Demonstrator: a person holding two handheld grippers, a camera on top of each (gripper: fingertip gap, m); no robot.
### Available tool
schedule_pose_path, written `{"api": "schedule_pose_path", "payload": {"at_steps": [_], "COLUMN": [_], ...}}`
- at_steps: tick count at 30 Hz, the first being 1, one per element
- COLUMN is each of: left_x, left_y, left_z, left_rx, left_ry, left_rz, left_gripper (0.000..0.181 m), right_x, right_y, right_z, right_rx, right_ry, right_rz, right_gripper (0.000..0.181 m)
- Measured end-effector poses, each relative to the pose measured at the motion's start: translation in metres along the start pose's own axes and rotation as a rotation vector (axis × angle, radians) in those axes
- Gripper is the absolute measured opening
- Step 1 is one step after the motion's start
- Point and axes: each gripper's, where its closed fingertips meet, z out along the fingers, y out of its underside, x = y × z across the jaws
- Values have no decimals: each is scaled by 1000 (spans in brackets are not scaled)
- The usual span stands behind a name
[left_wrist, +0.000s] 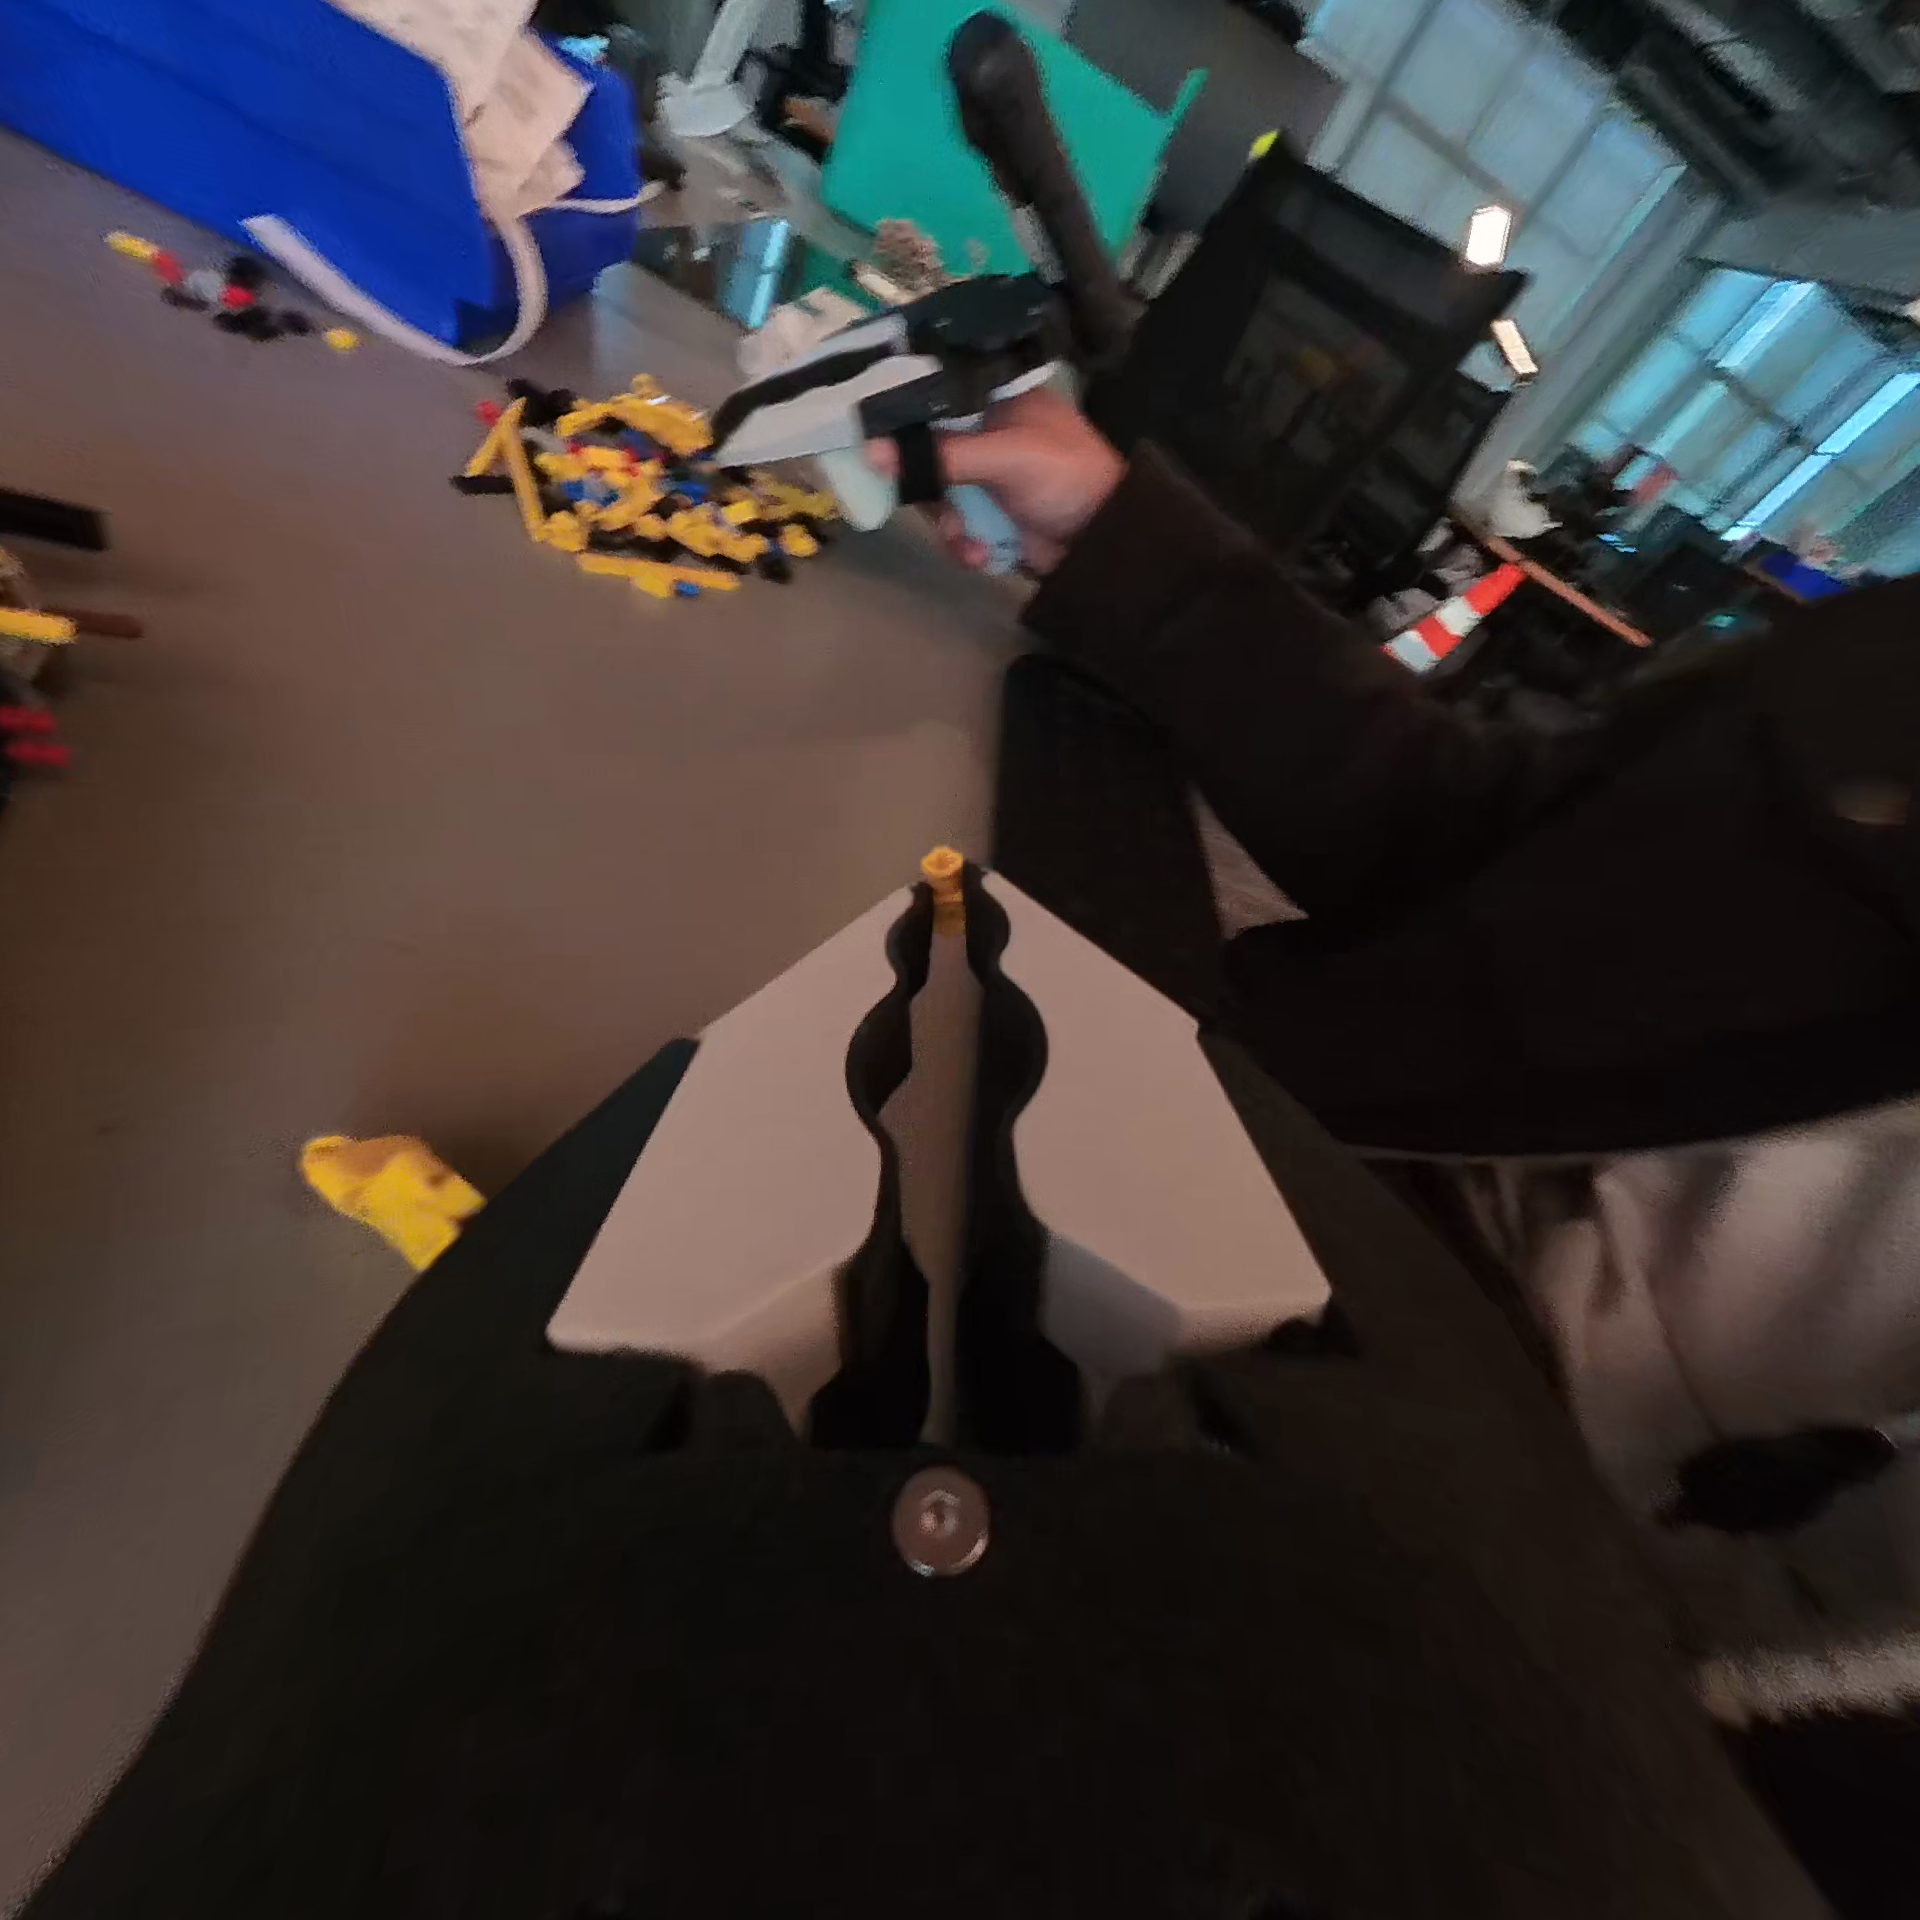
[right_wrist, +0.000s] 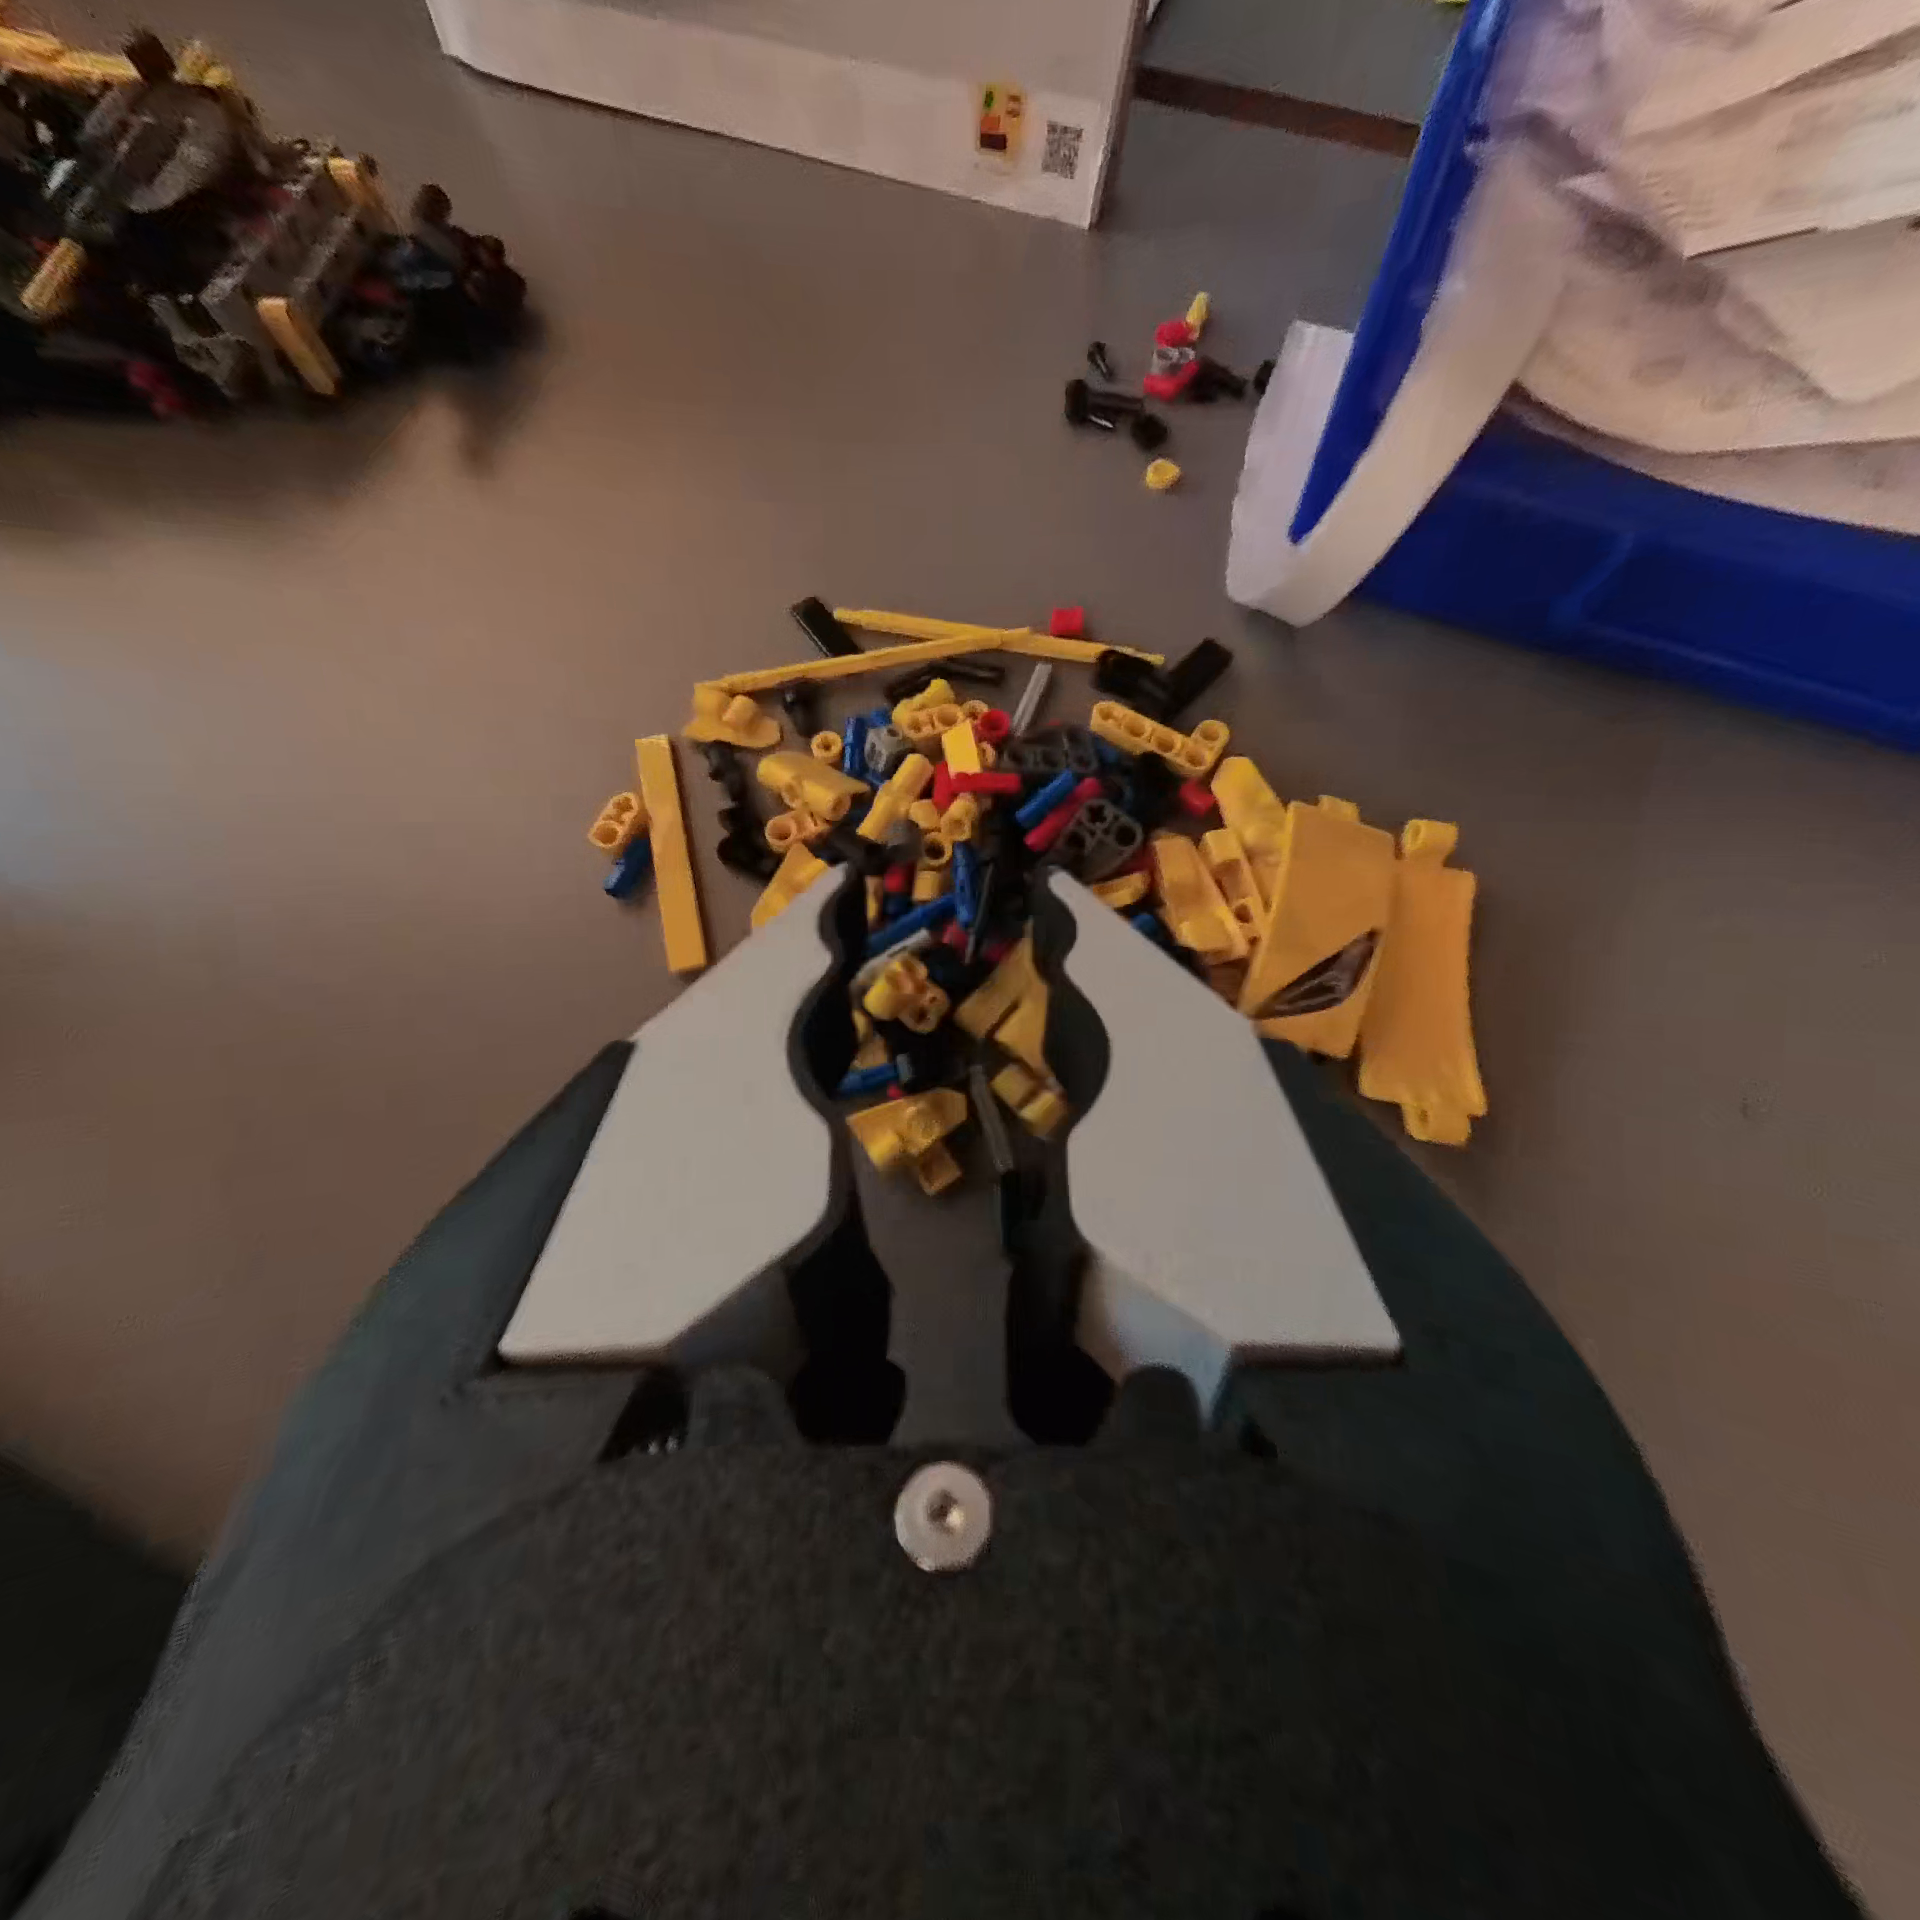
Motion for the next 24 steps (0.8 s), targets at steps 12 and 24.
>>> {"api": "schedule_pose_path", "payload": {"at_steps": [12,24], "left_x": [-73,-92], "left_y": [-79,-114], "left_z": [237,196], "left_rx": [-379,-255], "left_ry": [-144,-127], "left_rz": [67,52], "left_gripper": [6,32], "right_x": [10,-10], "right_y": [-55,-47], "right_z": [-70,-65], "right_rx": [281,238], "right_ry": [-12,-148], "right_rz": [90,65], "right_gripper": [15,18]}}
